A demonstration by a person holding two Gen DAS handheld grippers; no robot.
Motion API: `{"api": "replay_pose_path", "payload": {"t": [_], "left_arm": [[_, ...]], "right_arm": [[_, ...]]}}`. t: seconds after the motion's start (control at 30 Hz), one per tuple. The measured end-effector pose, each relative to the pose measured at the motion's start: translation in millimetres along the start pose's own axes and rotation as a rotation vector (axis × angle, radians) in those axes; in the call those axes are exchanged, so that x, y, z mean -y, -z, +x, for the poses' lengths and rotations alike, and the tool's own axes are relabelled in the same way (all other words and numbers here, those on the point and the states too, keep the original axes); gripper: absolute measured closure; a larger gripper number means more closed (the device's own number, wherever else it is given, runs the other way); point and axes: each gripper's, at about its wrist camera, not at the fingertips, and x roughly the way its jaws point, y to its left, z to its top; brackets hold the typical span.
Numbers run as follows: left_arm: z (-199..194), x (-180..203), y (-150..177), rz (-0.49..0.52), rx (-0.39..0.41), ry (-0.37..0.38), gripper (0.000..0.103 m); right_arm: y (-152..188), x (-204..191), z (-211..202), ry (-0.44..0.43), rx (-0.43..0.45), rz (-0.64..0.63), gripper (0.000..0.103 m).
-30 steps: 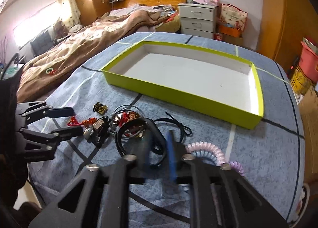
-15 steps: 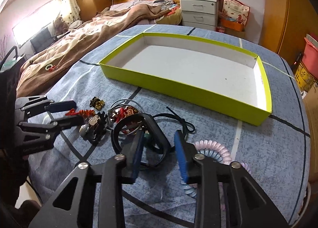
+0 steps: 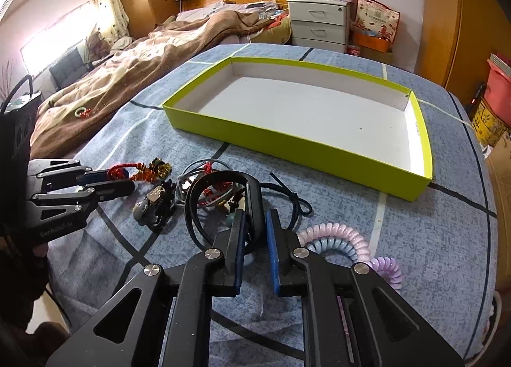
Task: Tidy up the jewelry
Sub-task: 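Grasp the red tassel charm with the left gripper while the right grasps the black watch band, then carry both items into the lime-green box and open both grippers to release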
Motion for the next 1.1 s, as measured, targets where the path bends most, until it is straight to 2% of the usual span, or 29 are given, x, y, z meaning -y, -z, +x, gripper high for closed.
{"api": "replay_pose_path", "payload": {"t": [0.13, 0.43, 0.57, 0.87, 1.1], "left_arm": [[-8.0, -1.7, -1.6, -0.02, 0.025, 0.024, 0.086], [-22.4, -3.9, -8.3, -0.043, 0.067, 0.029, 0.086], [-26.8, -3.3, -15.7, -0.042, 0.078, 0.031, 0.086], [-24.0, -1.5, -60.2, -0.046, 0.122, 0.039, 0.086], [0.8, -0.3, -100.3, -0.049, 0.13, 0.057, 0.086]], "right_arm": [[0.4, 1.2, -6.5, -0.002, 0.022, 0.015, 0.091], [-1.0, 6.7, -23.4, -0.032, 0.073, 0.071, 0.091], [-7.8, 10.4, -33.0, -0.015, 0.1, 0.086, 0.091], [-38.7, 34.9, -42.4, 0.058, 0.143, 0.129, 0.091], [-69.6, 65.4, -26.6, 0.138, 0.122, 0.16, 0.091]]}}
